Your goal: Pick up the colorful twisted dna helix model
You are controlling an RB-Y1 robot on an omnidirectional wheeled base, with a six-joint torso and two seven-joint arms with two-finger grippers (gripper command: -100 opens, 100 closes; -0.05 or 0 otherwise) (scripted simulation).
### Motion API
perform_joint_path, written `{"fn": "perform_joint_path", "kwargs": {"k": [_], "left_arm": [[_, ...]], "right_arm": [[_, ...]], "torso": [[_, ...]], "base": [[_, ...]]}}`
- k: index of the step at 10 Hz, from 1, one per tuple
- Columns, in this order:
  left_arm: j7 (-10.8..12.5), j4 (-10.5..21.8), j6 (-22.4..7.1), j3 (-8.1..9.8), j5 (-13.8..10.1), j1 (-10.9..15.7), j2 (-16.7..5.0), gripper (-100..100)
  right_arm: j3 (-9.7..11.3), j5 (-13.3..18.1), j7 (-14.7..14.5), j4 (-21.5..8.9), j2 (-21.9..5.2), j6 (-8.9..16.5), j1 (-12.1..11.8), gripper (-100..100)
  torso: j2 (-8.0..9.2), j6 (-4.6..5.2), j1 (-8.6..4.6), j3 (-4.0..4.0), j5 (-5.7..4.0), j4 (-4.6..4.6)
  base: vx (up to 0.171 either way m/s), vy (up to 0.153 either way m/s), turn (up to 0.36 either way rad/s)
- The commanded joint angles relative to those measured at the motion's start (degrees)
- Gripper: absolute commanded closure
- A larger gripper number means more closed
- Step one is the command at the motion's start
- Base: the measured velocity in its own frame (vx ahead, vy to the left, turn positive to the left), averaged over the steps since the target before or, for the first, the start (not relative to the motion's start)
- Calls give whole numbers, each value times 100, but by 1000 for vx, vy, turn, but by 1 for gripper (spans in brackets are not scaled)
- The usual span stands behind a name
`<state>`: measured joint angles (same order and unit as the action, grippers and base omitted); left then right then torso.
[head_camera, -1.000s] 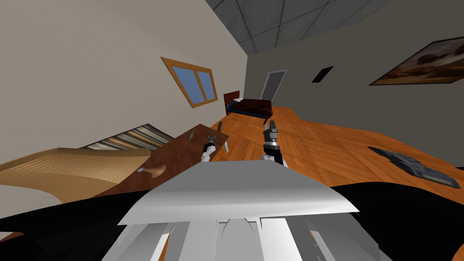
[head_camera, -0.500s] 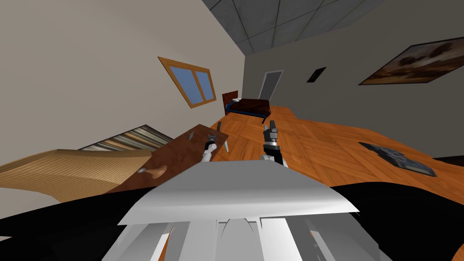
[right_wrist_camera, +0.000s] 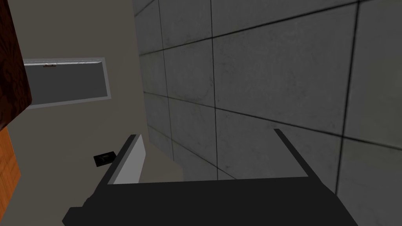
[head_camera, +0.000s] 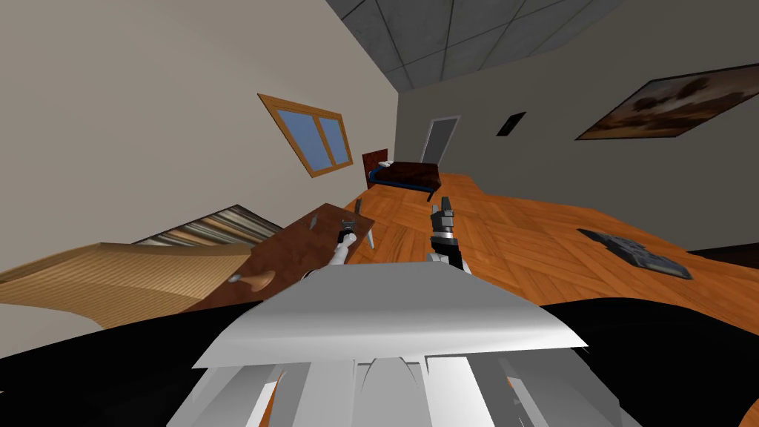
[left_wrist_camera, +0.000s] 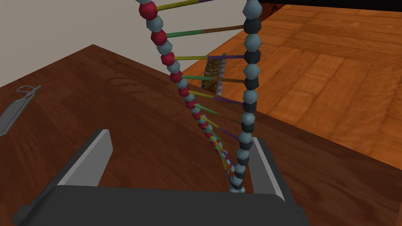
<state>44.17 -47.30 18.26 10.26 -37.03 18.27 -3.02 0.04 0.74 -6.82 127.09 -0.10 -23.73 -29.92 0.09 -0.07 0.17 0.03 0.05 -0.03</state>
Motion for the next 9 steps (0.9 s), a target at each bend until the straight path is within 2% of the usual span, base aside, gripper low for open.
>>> {"fn": "perform_joint_path", "kwargs": {"k": [1,2,3,4,5,6,7,8,9], "left_arm": [[13,286,210,200,117,286,81,-100],[13,502,210,200,117,437,81,-100],[13,662,210,200,117,437,81,-100],[13,662,210,200,117,437,81,-100],[11,903,413,405,231,712,173,-100],[11,1076,413,405,231,856,173,-100],[11,1213,413,405,231,856,173,-100],[10,1459,615,611,344,1126,266,-100],[10,1529,615,611,344,1235,266,-100]], "right_arm": [[0,0,0,0,0,0,0,0],[0,0,0,0,0,0,1,0],[0,0,0,0,0,0,0,0],[0,0,0,0,0,0,0,0],[0,0,0,0,0,0,0,0],[0,0,0,0,0,0,1,0],[0,0,0,0,0,0,1,0],[0,0,0,0,0,0,0,0],[0,0,0,0,0,0,1,0]], "torso": [[0,0,0,0,0,0],[5,4,5,3,0,2],[7,0,10,4,1,2],[1,-1,2,1,0,0],[-7,0,-7,-4,-2,-1],[1,3,-1,0,-1,1],[7,1,5,4,1,2],[3,-1,1,2,0,1],[11,2,6,6,0,2]], "base": [[-55,51,-134],[-61,65,-79],[-30,32,15],[-9,2,18],[-48,34,-106],[-65,55,-96],[-40,29,-11],[-70,53,-121],[-72,58,-81]]}}
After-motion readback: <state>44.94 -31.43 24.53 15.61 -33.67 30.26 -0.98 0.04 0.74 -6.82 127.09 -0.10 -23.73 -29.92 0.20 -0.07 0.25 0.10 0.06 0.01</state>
